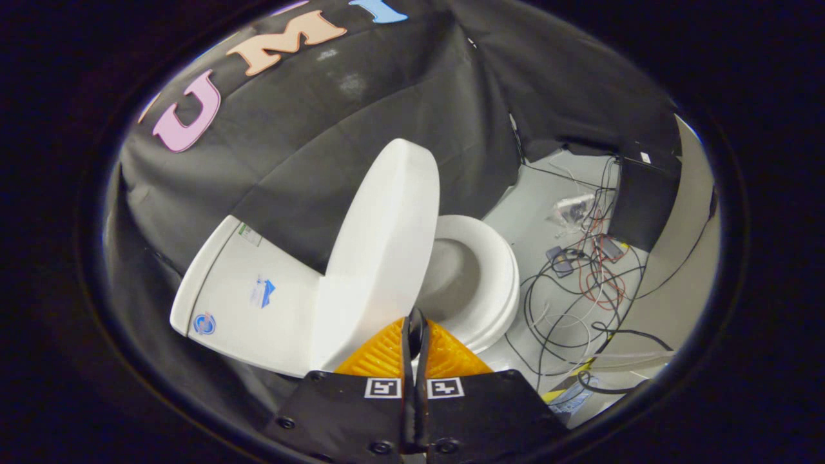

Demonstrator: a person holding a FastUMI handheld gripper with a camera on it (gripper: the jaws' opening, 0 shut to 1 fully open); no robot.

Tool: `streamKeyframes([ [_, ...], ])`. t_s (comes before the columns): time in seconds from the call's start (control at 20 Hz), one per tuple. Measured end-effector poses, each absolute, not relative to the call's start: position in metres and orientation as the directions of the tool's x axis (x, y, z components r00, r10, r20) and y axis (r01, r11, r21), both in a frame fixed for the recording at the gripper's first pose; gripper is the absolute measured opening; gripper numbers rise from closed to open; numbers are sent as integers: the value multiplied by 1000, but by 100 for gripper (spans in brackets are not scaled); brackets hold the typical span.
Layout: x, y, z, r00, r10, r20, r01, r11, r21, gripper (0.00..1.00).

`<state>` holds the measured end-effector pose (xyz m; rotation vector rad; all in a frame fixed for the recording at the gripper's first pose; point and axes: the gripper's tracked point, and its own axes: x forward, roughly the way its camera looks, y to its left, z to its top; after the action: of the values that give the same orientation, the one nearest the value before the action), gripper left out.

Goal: Open the toilet lid.

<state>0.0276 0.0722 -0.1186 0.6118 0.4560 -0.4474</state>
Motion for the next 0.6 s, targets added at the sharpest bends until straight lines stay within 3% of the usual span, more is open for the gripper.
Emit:
streamKeyframes([
  [0.6, 35, 92, -84, 819, -342, -461, 519, 784, 341, 0],
])
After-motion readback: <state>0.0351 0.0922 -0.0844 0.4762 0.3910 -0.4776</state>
